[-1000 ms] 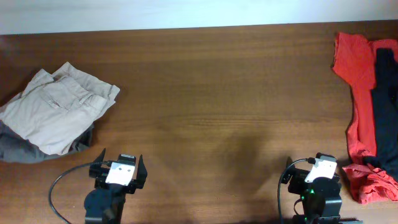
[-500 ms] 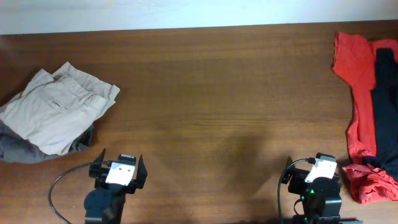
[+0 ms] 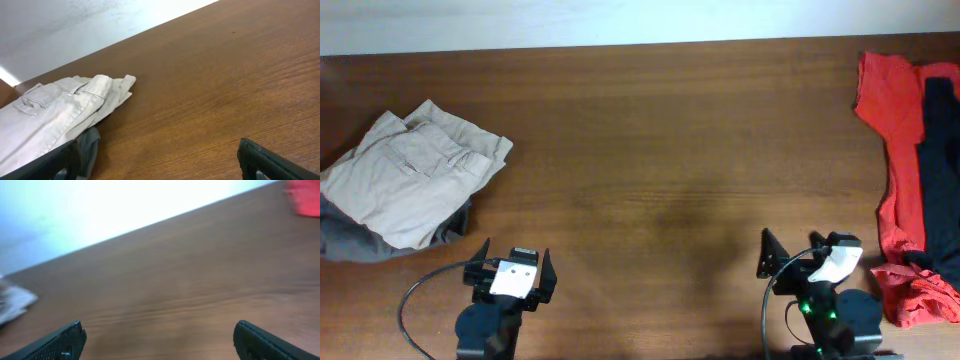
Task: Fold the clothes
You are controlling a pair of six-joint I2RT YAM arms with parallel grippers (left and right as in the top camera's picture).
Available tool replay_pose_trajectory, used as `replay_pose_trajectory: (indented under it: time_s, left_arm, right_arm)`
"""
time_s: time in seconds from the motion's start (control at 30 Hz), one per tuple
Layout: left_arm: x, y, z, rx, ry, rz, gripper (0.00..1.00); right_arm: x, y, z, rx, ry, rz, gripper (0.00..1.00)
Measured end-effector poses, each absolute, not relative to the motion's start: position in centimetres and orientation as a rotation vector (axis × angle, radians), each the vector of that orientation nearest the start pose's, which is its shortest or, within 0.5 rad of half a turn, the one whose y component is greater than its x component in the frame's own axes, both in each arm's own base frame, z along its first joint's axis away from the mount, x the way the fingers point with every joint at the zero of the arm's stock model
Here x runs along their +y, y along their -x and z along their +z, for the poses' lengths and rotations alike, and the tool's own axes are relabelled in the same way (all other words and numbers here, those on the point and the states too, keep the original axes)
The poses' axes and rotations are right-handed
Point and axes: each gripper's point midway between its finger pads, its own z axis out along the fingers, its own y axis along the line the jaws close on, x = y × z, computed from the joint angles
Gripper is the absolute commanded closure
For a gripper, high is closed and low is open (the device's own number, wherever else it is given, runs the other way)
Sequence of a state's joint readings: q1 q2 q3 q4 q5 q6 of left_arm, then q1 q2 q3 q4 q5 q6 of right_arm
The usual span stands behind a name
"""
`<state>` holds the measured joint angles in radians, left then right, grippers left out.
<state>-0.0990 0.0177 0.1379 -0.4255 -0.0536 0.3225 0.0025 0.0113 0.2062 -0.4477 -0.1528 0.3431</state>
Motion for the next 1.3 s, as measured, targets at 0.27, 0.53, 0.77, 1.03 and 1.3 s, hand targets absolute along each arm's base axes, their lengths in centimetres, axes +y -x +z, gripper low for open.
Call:
replay_pose_trajectory:
  time_s: [0.27, 0.53, 0.77, 1.03, 1.3]
  left_arm:
    - [-1.3, -22.6, 13.3, 1.847, -0.358, 0.203, 0.0]
    - [-1.3, -22.6, 13.2, 1.848, -0.358, 0.203, 0.0]
    - [-1.3, -22.6, 13.2, 1.849, -0.358, 0.204, 0.0]
    - [-4.6, -22.8, 15.4, 1.722, -0.466, 0.042, 0.0]
    - [-8.0, -22.1, 20.2, 1.552, -0.493, -0.206, 0.0]
  right_arm:
    - [5.2, -21.8, 17.7, 1.787, -0.118, 0.549, 0.01]
    - [5.2, -20.9, 21.4, 1.811, -0.094, 0.526, 0.01]
    - [5.0, -22.2, 24.1, 1.998, -0.137, 0.503, 0.01]
    - [4.9, -24.8, 24.7, 2.208, -0.17, 0.485, 0.01]
    - [5.3, -25.0, 20.5, 2.429, -0.217, 0.514, 0.01]
